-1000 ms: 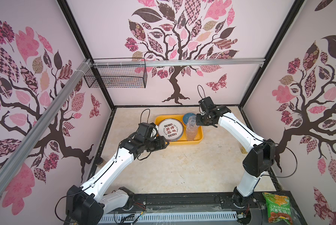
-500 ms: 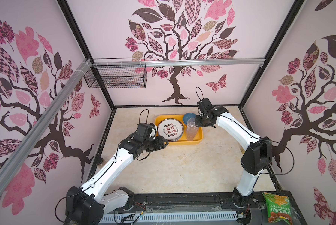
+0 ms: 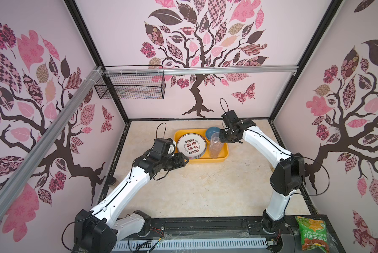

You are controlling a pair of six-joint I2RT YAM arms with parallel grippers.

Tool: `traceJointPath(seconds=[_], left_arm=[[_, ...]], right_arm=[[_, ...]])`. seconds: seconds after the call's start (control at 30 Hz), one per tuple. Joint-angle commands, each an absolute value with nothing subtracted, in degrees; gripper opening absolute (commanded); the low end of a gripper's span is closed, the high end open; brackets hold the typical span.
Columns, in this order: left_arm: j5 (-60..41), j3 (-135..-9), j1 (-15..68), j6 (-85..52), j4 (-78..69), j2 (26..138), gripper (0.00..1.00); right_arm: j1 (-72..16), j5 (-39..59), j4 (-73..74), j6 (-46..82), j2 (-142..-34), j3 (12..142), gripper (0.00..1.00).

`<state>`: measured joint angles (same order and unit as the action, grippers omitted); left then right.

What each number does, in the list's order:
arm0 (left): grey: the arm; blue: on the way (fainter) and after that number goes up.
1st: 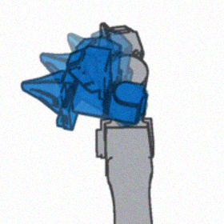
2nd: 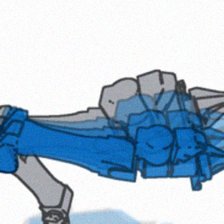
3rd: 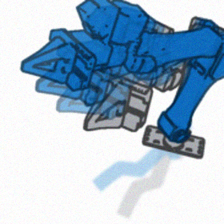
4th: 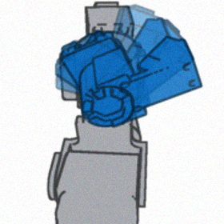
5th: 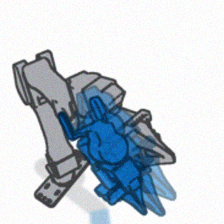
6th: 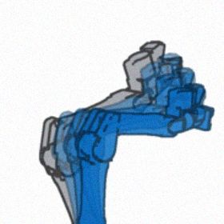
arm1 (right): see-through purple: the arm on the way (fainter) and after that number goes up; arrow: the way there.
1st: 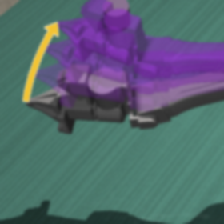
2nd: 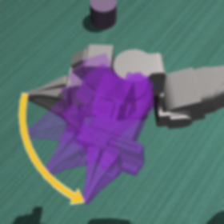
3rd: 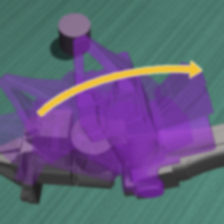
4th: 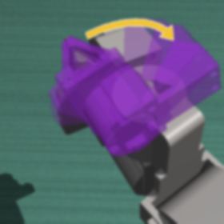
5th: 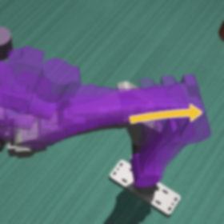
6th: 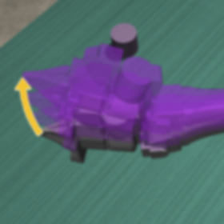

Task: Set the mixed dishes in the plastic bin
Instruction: 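Open the right gripper and raise it off the cup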

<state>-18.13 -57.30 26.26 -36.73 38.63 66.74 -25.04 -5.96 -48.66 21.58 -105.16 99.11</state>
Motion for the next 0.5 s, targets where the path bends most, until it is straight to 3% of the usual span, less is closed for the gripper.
traceJointPath(seconds=[0.0,0.13,0.17,0.47], left_arm=[[-15.97,-56.31,25.45,-36.92,38.86,65.70,0.65],[-12.93,-57.54,24.88,-36.52,39.99,65.72,0.76],[-12.23,-57.99,24.80,-36.21,40.20,65.82,0.98],[-8.62,-63.19,21.53,-33.72,42.85,68.20,0.99]], right_arm=[[-24.94,-7.49,-48.72,21.66,-103.47,101.56,0.40],[-24.96,-8.04,-47.24,21.97,-100.38,100.32,0.45],[-24.93,-8.13,-46.79,22.14,-99.53,99.75,0.47],[-23.93,-9.86,-41.61,23.52,-91.30,91.67,0.63]])
